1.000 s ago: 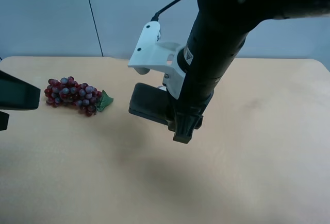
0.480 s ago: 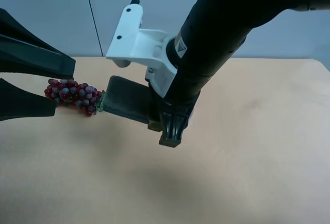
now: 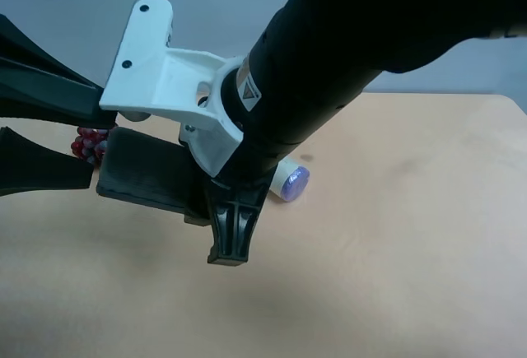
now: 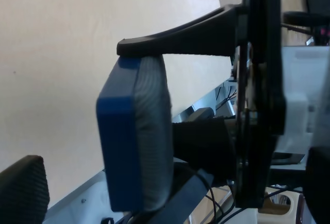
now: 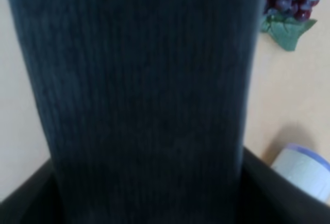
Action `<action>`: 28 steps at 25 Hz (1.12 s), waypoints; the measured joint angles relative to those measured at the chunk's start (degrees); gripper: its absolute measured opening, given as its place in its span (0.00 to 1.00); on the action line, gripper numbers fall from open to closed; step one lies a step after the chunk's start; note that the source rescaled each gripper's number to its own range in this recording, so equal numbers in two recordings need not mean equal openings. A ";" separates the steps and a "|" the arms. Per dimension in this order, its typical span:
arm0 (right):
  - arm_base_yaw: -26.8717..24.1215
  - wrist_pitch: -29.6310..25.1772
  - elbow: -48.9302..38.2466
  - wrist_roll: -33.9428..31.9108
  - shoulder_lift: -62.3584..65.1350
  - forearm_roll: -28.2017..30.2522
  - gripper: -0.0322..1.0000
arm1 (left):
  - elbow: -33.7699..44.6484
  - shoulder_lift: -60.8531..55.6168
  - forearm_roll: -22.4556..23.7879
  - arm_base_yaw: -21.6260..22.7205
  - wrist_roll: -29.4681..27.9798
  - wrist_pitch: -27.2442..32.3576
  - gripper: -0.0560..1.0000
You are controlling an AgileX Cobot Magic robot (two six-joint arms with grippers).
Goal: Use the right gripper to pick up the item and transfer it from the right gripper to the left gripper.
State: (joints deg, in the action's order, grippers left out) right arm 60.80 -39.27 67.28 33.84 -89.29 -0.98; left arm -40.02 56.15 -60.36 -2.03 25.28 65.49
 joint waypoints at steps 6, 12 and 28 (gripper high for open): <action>0.39 5.81 0.00 0.49 0.00 -4.99 0.03 | 0.00 0.00 -0.07 0.05 0.00 1.72 1.00; 0.39 8.41 0.00 3.54 0.00 -10.44 0.03 | 0.00 0.00 -0.73 0.05 0.18 2.02 1.00; 0.39 9.33 0.00 7.70 0.00 -14.92 0.03 | 0.00 0.00 -0.74 0.05 0.85 2.01 0.36</action>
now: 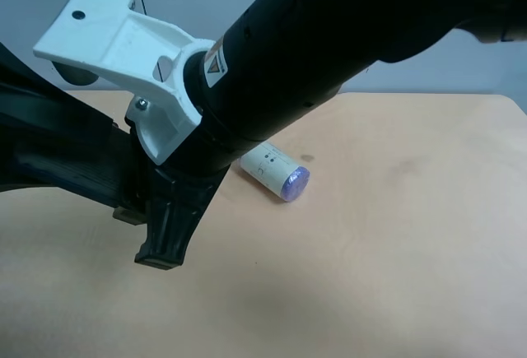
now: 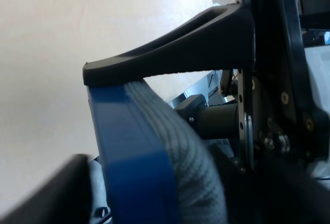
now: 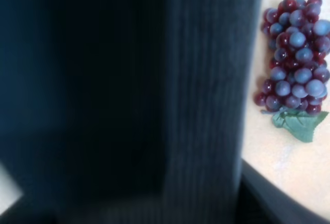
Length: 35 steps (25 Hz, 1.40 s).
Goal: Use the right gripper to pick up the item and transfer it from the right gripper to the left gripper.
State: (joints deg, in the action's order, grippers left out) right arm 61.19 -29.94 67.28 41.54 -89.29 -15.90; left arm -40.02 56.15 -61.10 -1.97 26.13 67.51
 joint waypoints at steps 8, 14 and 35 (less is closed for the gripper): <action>0.00 -0.77 0.00 0.23 0.00 0.32 0.03 | 0.00 0.00 2.81 0.07 0.04 -0.78 0.08; 0.00 0.12 0.00 -0.97 -0.06 -0.81 0.48 | 0.00 0.00 1.06 0.02 0.44 -0.16 0.05; 0.00 -23.31 0.00 -22.07 17.93 16.21 1.00 | 0.00 0.00 0.16 0.02 0.70 0.64 0.05</action>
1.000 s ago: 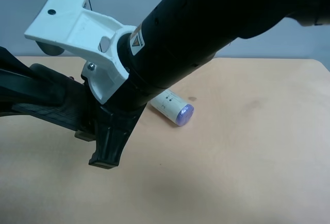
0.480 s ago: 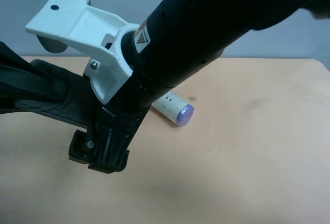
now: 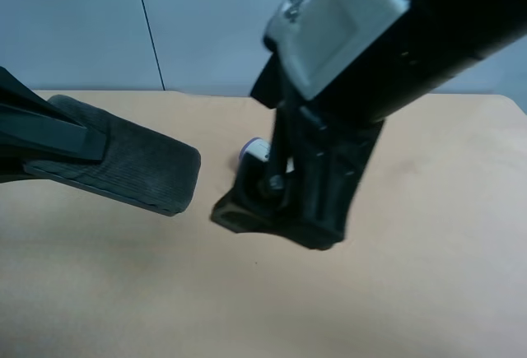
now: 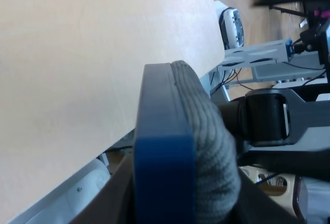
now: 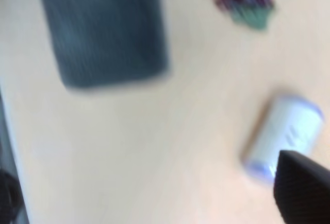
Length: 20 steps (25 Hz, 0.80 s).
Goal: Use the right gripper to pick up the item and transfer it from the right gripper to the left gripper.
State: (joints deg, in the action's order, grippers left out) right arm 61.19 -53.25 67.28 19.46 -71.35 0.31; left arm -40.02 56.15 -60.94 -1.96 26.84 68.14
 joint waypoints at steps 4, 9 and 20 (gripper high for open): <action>0.00 -9.20 0.00 -6.51 6.25 5.44 1.00 | 0.00 0.00 0.00 0.00 0.00 0.74 0.05; 0.00 -15.80 -4.85 -13.26 16.22 6.55 1.00 | 0.00 0.00 0.00 0.00 0.00 0.87 0.05; 0.00 -14.25 -27.87 -22.71 44.52 6.55 1.00 | 0.00 0.00 0.00 0.00 0.00 0.87 0.05</action>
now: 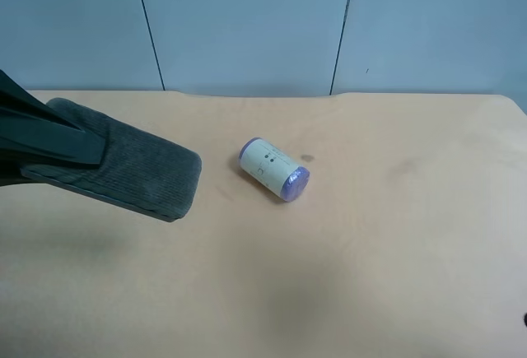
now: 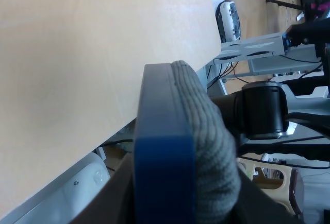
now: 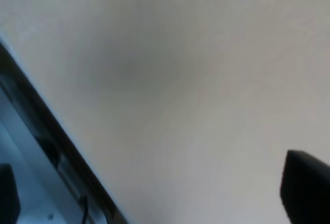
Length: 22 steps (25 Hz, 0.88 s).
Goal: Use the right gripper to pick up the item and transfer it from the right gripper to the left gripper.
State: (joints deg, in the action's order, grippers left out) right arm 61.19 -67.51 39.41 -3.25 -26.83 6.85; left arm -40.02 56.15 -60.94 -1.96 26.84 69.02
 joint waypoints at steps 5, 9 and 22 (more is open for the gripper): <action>0.00 2.14 -5.10 -0.50 10.50 0.04 1.00 | 0.00 0.00 0.00 0.00 0.00 0.00 0.05; 0.00 4.16 -8.26 -0.61 16.94 -0.01 1.00 | 0.00 0.00 0.00 0.00 0.00 0.00 0.05; 0.07 6.05 -10.48 -0.60 20.20 -0.55 1.00 | 0.00 0.00 0.29 0.00 0.00 0.00 0.05</action>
State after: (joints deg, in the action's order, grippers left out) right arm 61.26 -61.45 28.93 -3.85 -6.63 6.30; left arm -40.02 56.15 -60.65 -1.96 26.84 69.02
